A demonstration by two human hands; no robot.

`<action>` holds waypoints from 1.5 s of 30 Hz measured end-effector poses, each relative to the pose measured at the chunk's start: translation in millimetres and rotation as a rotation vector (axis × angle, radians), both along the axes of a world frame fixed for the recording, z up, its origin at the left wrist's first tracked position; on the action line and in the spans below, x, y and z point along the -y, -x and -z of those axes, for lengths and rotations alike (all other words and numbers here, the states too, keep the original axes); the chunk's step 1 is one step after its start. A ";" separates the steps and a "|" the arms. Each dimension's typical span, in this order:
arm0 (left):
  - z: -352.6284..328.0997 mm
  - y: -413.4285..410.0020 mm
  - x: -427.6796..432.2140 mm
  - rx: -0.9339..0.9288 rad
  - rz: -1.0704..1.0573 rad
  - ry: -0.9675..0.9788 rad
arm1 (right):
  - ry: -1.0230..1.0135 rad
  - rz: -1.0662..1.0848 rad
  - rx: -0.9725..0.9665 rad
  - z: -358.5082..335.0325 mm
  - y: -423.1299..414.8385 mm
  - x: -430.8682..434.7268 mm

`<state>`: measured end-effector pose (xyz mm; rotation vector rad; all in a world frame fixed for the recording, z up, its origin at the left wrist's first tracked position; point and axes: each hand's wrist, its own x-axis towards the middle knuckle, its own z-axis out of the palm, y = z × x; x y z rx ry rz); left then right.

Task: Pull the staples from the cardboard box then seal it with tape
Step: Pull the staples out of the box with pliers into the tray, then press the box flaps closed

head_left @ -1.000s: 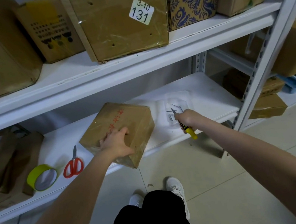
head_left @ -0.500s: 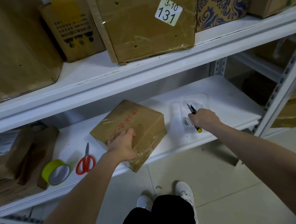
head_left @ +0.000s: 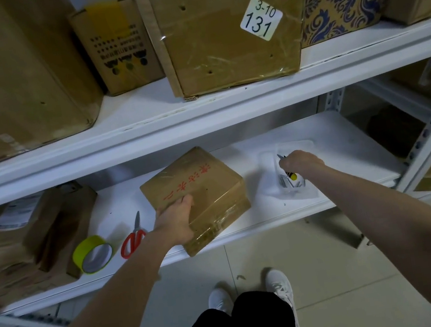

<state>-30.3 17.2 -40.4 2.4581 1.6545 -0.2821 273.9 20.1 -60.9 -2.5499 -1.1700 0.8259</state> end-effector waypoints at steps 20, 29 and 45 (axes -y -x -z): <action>7.6 6.2 -1.4 0.114 -0.063 0.043 | -0.130 -0.403 0.493 59.8 35.3 -2.0; 9.2 33.3 10.6 0.415 -0.701 0.060 | -0.331 -0.367 -0.265 65.1 100.2 -6.5; -25.4 40.2 24.8 0.851 -0.705 -0.112 | -0.752 -0.218 -0.486 -6.4 109.4 33.7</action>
